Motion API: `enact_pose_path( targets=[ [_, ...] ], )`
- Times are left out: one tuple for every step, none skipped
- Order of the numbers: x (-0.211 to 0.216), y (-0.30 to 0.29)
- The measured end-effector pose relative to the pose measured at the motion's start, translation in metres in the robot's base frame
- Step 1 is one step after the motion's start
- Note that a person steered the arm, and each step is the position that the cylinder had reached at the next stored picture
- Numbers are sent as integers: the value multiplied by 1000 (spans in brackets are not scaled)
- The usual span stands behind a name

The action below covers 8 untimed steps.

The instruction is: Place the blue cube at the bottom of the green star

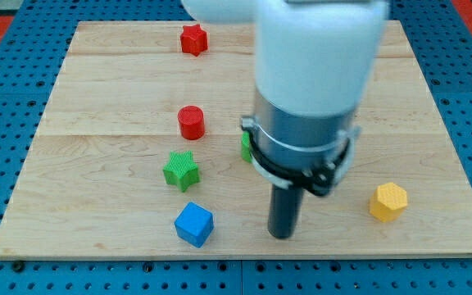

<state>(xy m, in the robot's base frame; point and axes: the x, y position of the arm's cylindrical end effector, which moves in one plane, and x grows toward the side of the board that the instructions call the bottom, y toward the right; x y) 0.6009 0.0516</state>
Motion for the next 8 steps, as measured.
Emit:
enact_pose_path(
  targets=[
    [11,-30],
    [11,-68],
    [11,-103],
    [11,-138],
    [11,-171],
    [2,-192],
    [-15,-199],
    [-16,-178]
  ],
)
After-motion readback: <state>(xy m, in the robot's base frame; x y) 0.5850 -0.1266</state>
